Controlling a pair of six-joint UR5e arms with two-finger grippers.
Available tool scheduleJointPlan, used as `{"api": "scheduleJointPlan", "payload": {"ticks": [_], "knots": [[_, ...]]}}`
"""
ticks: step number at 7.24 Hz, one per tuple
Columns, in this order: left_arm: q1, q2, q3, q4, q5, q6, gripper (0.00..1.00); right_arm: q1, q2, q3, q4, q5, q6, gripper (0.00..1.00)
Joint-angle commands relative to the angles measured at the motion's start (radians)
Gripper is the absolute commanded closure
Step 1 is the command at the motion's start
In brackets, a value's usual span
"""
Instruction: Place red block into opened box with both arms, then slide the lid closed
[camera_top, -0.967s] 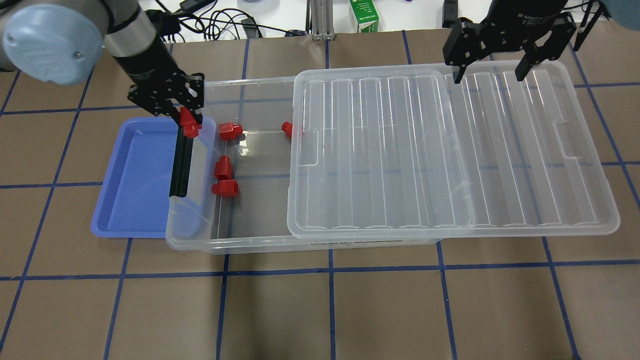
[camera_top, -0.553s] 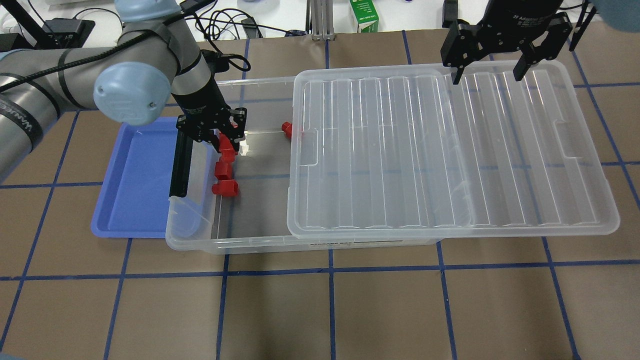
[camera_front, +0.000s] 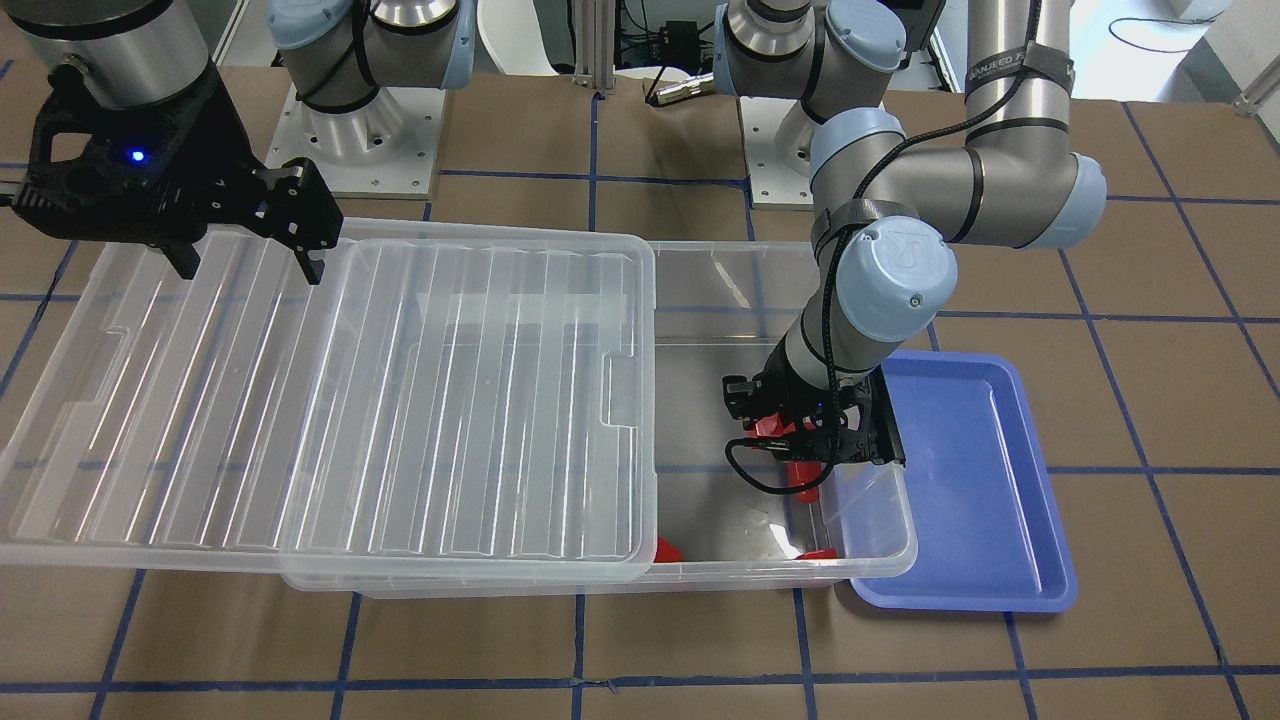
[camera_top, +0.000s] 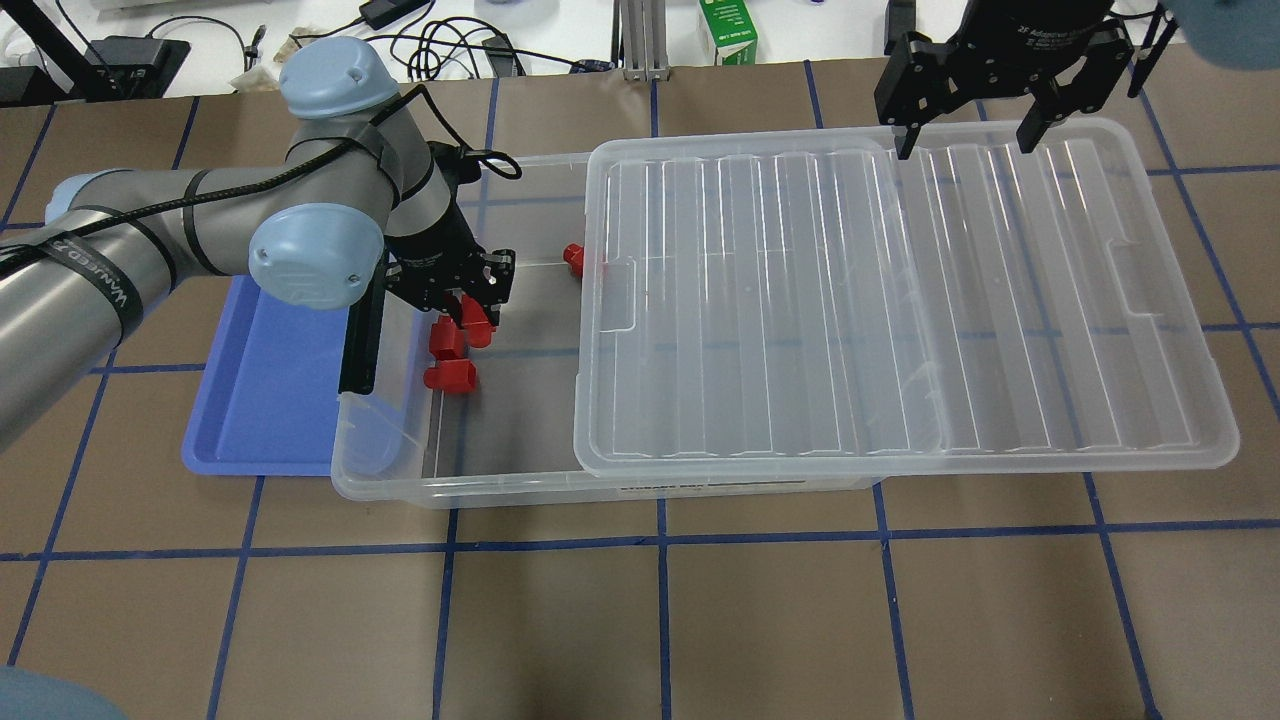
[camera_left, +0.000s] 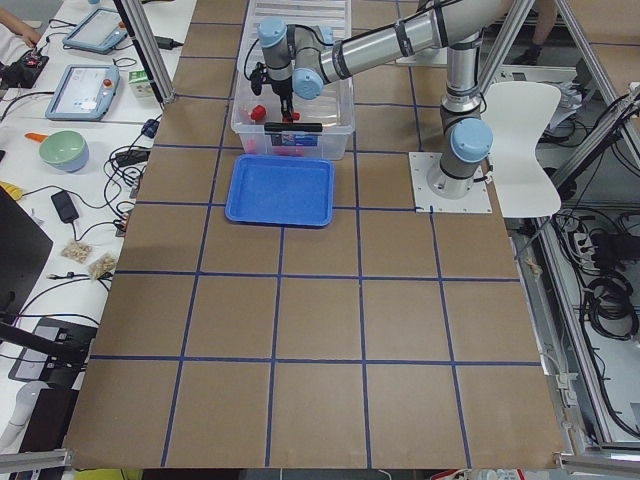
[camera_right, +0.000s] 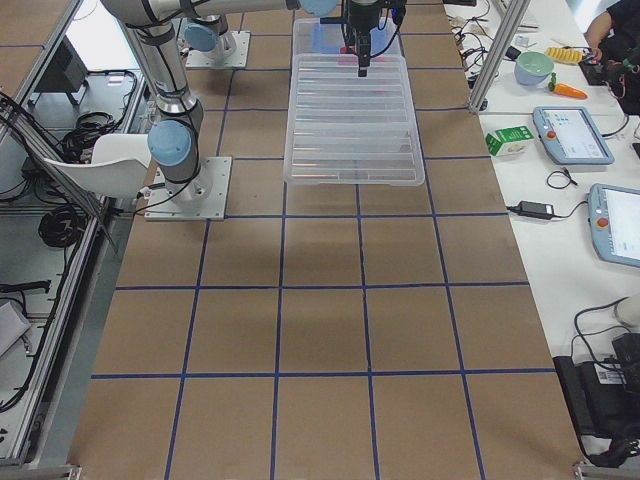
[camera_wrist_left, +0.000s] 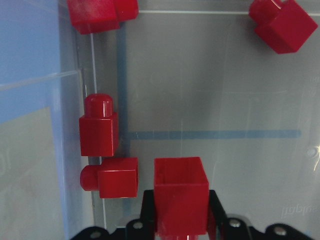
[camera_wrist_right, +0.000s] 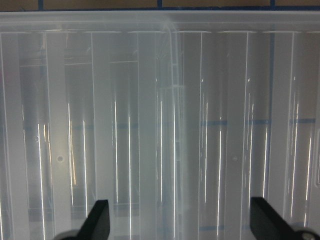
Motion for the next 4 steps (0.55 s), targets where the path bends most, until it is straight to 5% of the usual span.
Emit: {"api": "scheduleJointPlan", "payload": {"ticks": [1, 4], "knots": [[-0.003, -0.02, -0.004, 0.036, -0.001, -0.001, 0.18, 0.0, 0.008, -0.005, -0.013, 0.002, -0.002, 0.0], [0.009, 0.023, 0.05, 0.034, 0.007, 0.016, 0.03, 0.0, 0.008, -0.008, -0.014, 0.0, 0.003, 0.0]]}}
